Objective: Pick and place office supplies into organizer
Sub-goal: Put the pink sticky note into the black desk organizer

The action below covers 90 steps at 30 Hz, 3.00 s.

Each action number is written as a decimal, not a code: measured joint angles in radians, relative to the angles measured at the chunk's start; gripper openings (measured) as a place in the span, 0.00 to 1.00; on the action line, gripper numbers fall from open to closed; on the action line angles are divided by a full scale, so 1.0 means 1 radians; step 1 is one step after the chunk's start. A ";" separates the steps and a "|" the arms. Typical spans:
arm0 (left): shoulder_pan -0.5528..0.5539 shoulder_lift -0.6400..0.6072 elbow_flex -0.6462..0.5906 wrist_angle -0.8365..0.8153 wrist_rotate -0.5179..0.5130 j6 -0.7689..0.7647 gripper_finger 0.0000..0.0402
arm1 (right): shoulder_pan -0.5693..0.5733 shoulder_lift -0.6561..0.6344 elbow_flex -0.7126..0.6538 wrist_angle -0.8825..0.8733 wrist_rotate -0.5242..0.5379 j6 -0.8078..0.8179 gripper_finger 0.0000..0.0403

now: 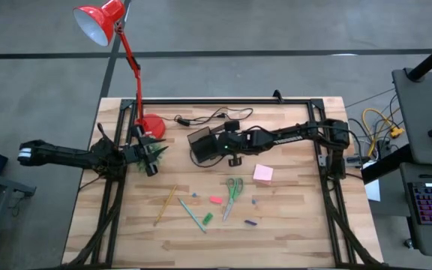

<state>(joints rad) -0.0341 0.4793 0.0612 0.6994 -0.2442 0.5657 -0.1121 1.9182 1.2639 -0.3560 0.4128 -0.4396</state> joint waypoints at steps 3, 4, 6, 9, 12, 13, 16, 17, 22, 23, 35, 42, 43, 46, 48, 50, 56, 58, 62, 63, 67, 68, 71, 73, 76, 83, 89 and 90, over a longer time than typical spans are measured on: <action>0.000 0.000 0.000 0.000 0.000 0.000 0.24 | 0.025 0.000 0.047 -0.081 0.018 0.076 0.20; 0.000 0.000 -0.001 0.000 0.000 0.000 0.24 | 0.034 0.000 0.064 -0.112 0.018 0.093 0.20; 0.000 0.000 0.000 0.000 0.000 0.000 0.24 | 0.056 0.000 0.097 -0.170 0.030 0.129 0.19; 0.000 0.000 0.000 0.000 0.000 0.000 0.24 | 0.094 0.000 0.133 -0.246 0.072 0.185 0.18; 0.000 0.000 -0.002 0.000 0.000 0.000 0.24 | 0.134 0.000 0.157 -0.328 0.098 0.235 0.18; 0.000 0.000 -0.002 0.000 0.000 0.000 0.24 | 0.147 0.000 0.165 -0.359 0.110 0.256 0.18; 0.000 0.000 -0.002 0.000 0.000 0.000 0.24 | 0.189 0.000 0.183 -0.476 0.146 0.343 0.18; 0.000 0.000 -0.002 0.000 0.000 0.000 0.24 | 0.202 0.000 0.188 -0.521 0.151 0.379 0.17; 0.000 0.000 -0.002 0.000 0.000 0.000 0.24 | 0.262 0.000 0.196 -0.746 0.157 0.592 0.16; 0.000 0.000 -0.002 0.000 0.000 0.000 0.24 | 0.273 0.000 0.194 -0.786 0.157 0.634 0.16; 0.000 -0.002 -0.001 -0.001 0.000 0.001 0.24 | 0.393 -0.019 0.190 -0.909 -0.049 0.775 0.18; 0.000 -0.003 -0.002 0.000 0.000 0.001 0.24 | 0.435 -0.019 0.159 -0.894 -0.053 0.813 0.35; 0.000 -0.002 -0.001 -0.001 0.000 0.001 0.24 | 0.437 -0.019 0.147 -0.883 -0.053 0.826 0.37; 0.000 -0.002 0.002 -0.001 0.000 0.001 0.24 | 0.435 -0.019 0.102 -0.846 -0.052 0.840 0.42; 0.000 -0.003 0.002 0.000 0.000 0.004 0.24 | 0.435 -0.019 0.067 -0.817 -0.051 0.840 0.44; 0.000 -0.003 0.002 0.000 -0.001 0.033 0.24 | 0.435 -0.019 0.037 -0.803 -0.054 0.843 0.45; 0.000 -0.002 0.000 -0.001 0.000 0.076 0.24 | 0.435 -0.019 -0.018 -0.794 -0.062 0.896 0.45; 0.000 -0.003 0.000 0.000 0.000 0.076 0.24 | 0.434 -0.019 -0.037 -0.773 -0.090 0.899 0.45; 0.000 -0.002 -0.001 0.000 0.000 0.076 0.24 | 0.435 -0.019 -0.065 -0.751 -0.107 0.895 0.45; 0.000 -0.003 -0.001 0.000 0.000 0.076 0.24 | 0.435 -0.019 -0.070 -0.751 -0.107 0.895 0.45; 0.000 -0.003 -0.001 0.000 0.000 0.077 0.24 | 0.432 -0.019 -0.090 -0.746 -0.106 0.892 0.45; 0.000 -0.003 -0.001 0.000 0.000 0.077 0.24 | 0.431 -0.019 -0.097 -0.740 -0.106 0.889 0.44; 0.000 -0.001 -0.001 0.000 0.000 0.076 0.24 | 0.423 -0.019 -0.115 -0.732 -0.106 0.885 0.41; 0.000 -0.003 0.000 0.000 0.000 0.076 0.24 | 0.416 -0.019 -0.122 -0.729 -0.106 0.885 0.39; 0.000 -0.002 -0.001 0.000 0.000 0.077 0.24 | 0.409 -0.019 -0.127 -0.728 -0.106 0.885 0.35; 0.000 -0.003 -0.001 0.000 0.000 0.076 0.24 | 0.410 -0.019 -0.128 -0.726 -0.107 0.873 0.20; 0.000 -0.002 0.000 0.000 0.000 0.076 0.24 | 0.410 -0.019 -0.128 -0.726 -0.145 0.831 0.04; 0.000 -0.003 0.000 0.000 0.000 0.076 0.24 | 0.410 -0.019 -0.128 -0.726 -0.148 0.831 0.03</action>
<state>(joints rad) -0.0343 0.4761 0.0608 0.6991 -0.2443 0.6418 0.2977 1.8988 1.1355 -1.0817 0.2650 0.3919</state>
